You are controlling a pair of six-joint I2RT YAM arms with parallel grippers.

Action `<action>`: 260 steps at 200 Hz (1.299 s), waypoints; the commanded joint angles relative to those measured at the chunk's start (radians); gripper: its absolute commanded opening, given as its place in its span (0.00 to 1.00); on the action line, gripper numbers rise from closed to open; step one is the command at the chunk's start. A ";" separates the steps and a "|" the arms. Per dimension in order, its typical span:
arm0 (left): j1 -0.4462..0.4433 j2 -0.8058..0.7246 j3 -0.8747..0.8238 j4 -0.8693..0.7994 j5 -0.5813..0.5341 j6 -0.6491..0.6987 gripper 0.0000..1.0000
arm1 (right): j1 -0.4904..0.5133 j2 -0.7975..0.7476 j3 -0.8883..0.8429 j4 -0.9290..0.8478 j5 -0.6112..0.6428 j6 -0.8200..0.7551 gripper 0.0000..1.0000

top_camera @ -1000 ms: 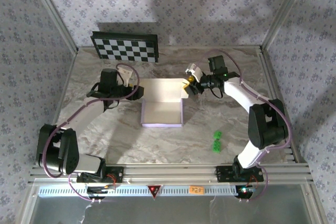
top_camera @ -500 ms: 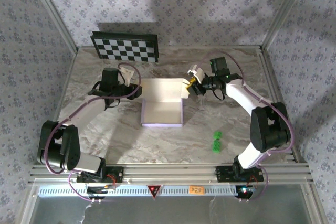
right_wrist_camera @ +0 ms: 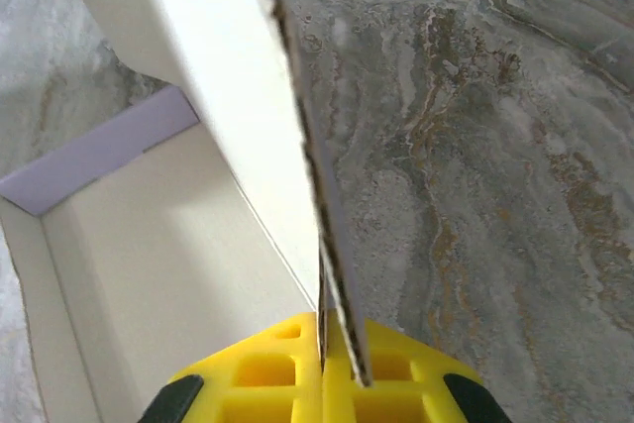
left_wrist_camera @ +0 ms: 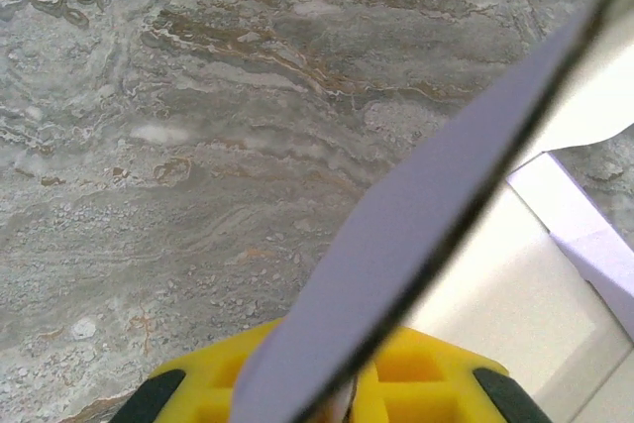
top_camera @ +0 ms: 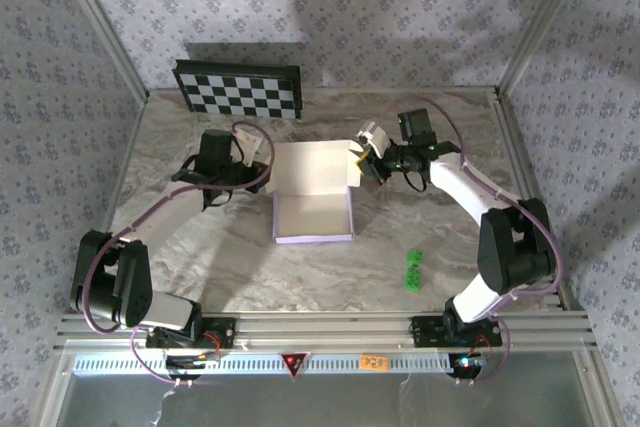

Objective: Fold the paper box

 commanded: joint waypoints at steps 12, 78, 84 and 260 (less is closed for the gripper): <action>-0.031 -0.025 0.044 0.026 -0.032 -0.053 0.11 | 0.067 -0.073 -0.044 0.104 0.167 0.228 0.00; -0.057 -0.023 0.053 0.144 -0.175 -0.167 0.09 | 0.262 -0.103 -0.072 0.282 0.716 0.613 0.00; -0.057 -0.021 0.055 0.159 -0.178 -0.177 0.09 | 0.275 -0.096 -0.057 0.275 0.764 0.647 0.01; -0.080 0.184 0.014 0.588 -0.244 -0.465 0.04 | 0.477 0.191 0.069 0.307 1.346 1.056 0.00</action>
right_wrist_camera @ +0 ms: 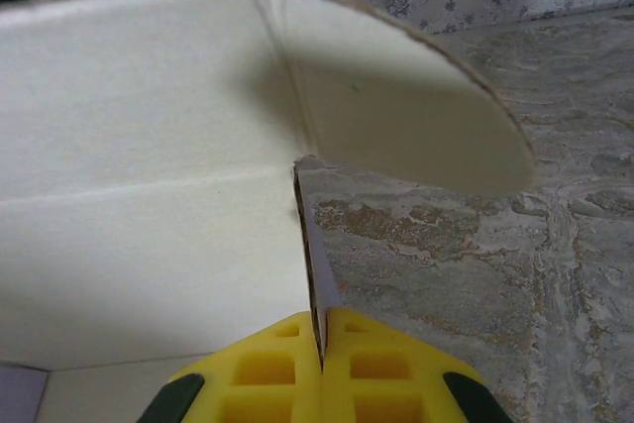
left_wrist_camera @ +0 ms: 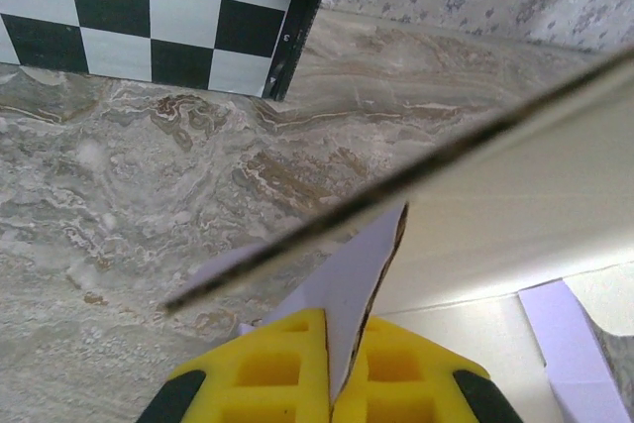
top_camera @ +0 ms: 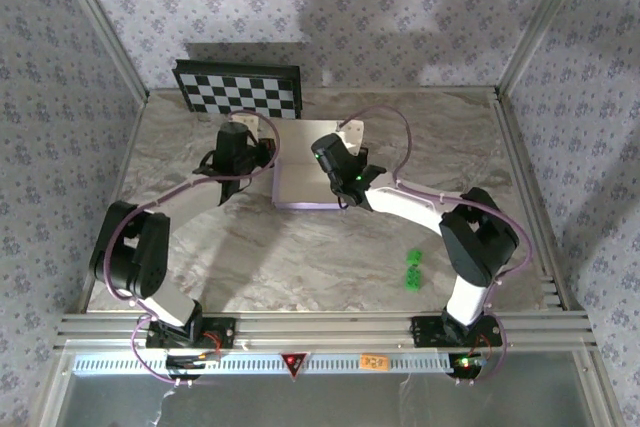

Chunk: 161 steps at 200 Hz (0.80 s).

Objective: Fold the paper box

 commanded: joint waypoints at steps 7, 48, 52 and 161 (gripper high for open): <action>-0.023 0.010 -0.013 0.178 0.020 -0.089 0.04 | 0.011 0.027 -0.001 0.023 0.022 0.048 0.00; -0.056 -0.019 -0.105 0.233 -0.030 -0.040 0.04 | 0.025 0.005 -0.095 0.095 0.027 0.015 0.00; -0.060 -0.023 -0.119 0.241 -0.035 -0.036 0.04 | 0.028 0.003 -0.104 0.101 0.030 0.012 0.00; -0.168 -0.100 -0.389 0.444 -0.150 0.018 0.06 | 0.083 -0.052 -0.392 0.391 0.057 -0.066 0.00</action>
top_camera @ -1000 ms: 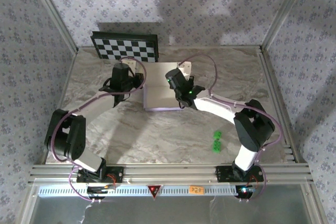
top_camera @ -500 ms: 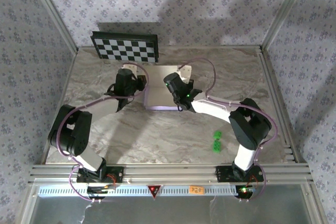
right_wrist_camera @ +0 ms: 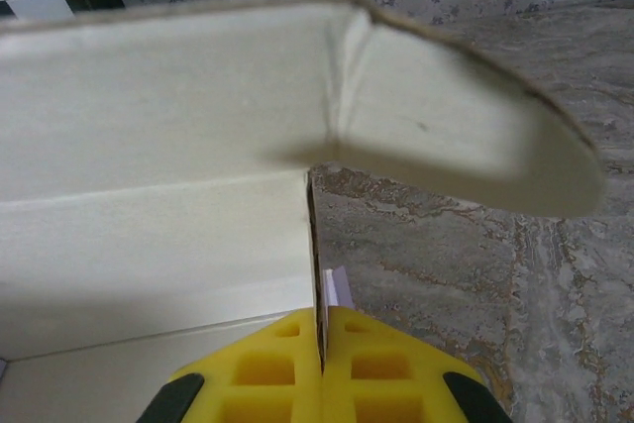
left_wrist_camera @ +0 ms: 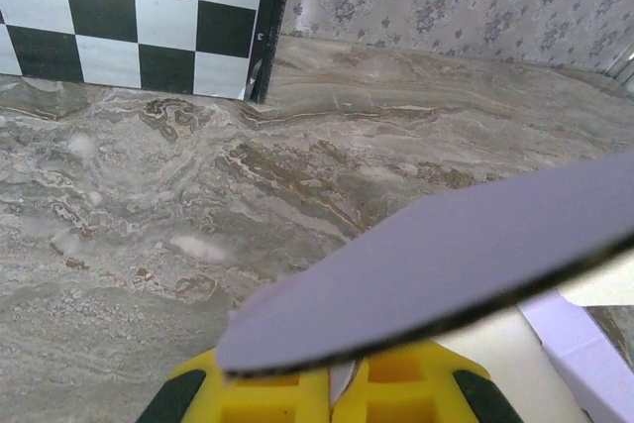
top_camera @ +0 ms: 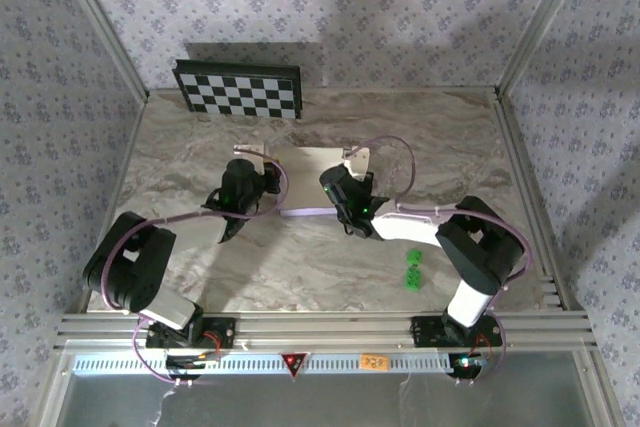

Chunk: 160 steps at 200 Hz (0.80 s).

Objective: Fold the paper box

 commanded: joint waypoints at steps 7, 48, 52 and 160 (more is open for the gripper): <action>-0.051 -0.026 -0.063 0.039 0.001 -0.012 0.06 | 0.027 0.008 -0.084 0.078 -0.019 -0.047 0.00; -0.098 -0.036 -0.143 0.104 -0.041 -0.040 0.07 | 0.051 0.013 -0.163 0.186 -0.011 -0.078 0.00; -0.098 -0.037 -0.151 0.115 -0.041 -0.047 0.07 | 0.053 0.014 -0.172 0.198 -0.011 -0.078 0.00; -0.141 0.051 0.017 0.188 -0.114 -0.043 0.08 | 0.009 0.052 -0.129 0.321 -0.084 -0.157 0.00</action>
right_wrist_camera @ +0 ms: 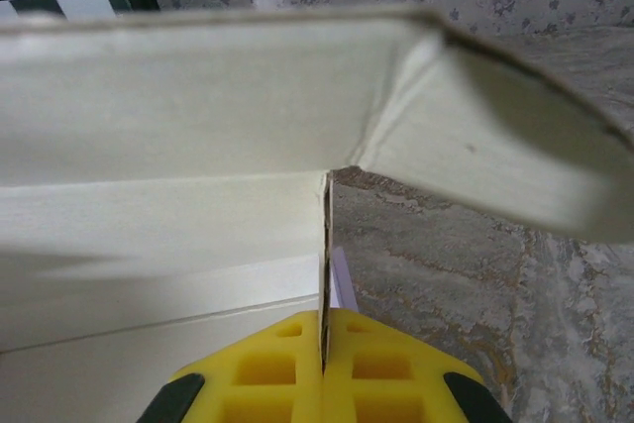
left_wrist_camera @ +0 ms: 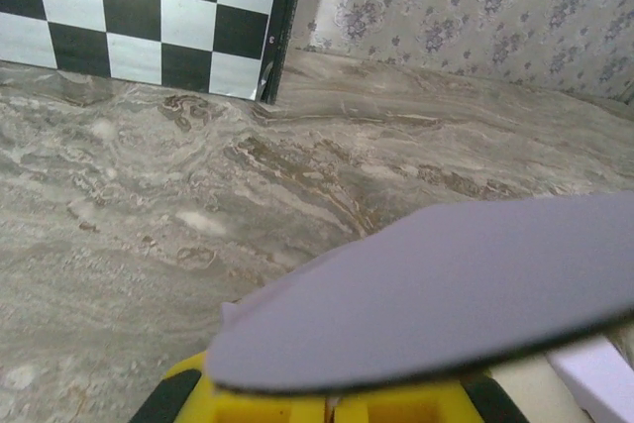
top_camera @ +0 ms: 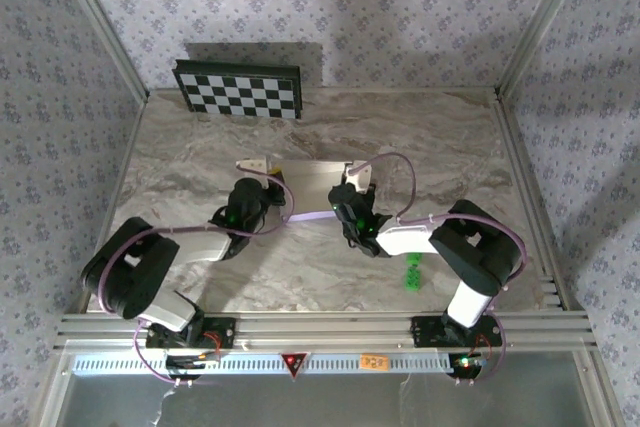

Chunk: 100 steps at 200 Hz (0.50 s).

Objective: Fold the paper box

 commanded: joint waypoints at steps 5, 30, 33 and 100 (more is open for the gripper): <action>-0.023 0.073 0.113 0.070 0.081 0.001 0.08 | -0.019 0.054 0.039 0.038 -0.091 -0.063 0.00; -0.016 0.143 0.149 0.114 0.116 -0.011 0.08 | -0.035 0.086 0.042 0.124 -0.109 -0.138 0.00; -0.015 0.149 0.152 0.116 0.120 -0.012 0.08 | -0.035 0.086 0.042 0.125 -0.109 -0.142 0.00; -0.022 0.167 0.021 0.200 0.109 -0.048 0.11 | -0.047 0.084 -0.060 0.214 -0.115 -0.220 0.00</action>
